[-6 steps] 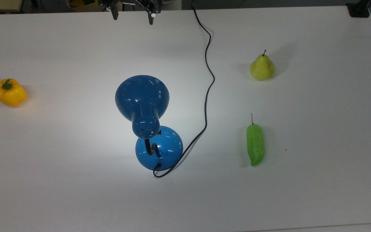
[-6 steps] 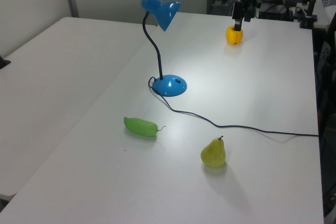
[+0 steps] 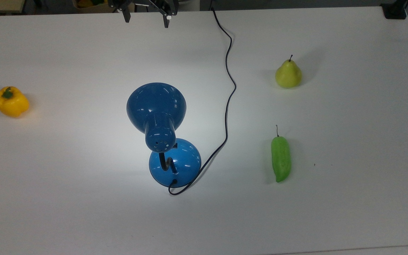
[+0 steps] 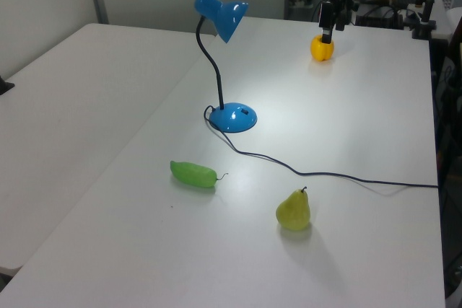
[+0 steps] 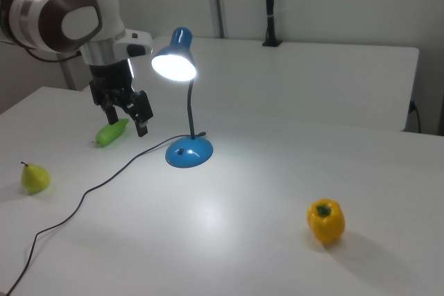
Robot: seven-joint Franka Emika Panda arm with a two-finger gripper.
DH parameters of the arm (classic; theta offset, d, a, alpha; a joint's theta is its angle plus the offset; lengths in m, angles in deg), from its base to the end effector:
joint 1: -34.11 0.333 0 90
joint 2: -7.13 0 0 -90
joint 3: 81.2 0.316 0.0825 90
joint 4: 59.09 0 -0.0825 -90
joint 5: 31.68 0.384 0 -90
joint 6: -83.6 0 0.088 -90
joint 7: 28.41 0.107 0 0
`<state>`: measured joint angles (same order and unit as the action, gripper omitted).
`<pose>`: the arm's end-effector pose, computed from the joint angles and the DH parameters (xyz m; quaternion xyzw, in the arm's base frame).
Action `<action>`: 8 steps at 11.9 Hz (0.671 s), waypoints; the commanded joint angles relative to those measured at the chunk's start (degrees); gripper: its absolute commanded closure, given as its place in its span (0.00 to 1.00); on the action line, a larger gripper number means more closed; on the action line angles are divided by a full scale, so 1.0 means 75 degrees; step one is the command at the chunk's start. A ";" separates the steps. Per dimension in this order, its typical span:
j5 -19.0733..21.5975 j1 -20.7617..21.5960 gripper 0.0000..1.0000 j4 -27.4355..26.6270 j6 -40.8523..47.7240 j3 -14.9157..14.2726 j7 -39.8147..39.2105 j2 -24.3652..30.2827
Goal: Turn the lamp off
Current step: 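Move the gripper toward the blue lamp's base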
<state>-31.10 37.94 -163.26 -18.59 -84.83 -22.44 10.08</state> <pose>0.5487 0.0021 0.5535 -0.9986 0.0513 -0.0080 0.0070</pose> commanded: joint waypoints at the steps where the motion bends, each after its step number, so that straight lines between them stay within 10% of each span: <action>1: -0.0100 0.0018 0.00 0.0154 0.0254 0.0050 0.0095 -0.0136; 3: -0.0100 0.0006 0.00 0.0166 0.0266 0.0004 0.0024 -0.0160; 5: -0.0042 -0.0006 0.76 0.0166 0.0278 -0.0055 -0.0581 -0.0148; 8: -0.0007 -0.0006 0.91 0.0166 0.0266 -0.0078 -0.0714 -0.0136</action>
<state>-31.27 37.93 -163.20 -18.59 -84.96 -25.91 9.29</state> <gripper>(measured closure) 0.533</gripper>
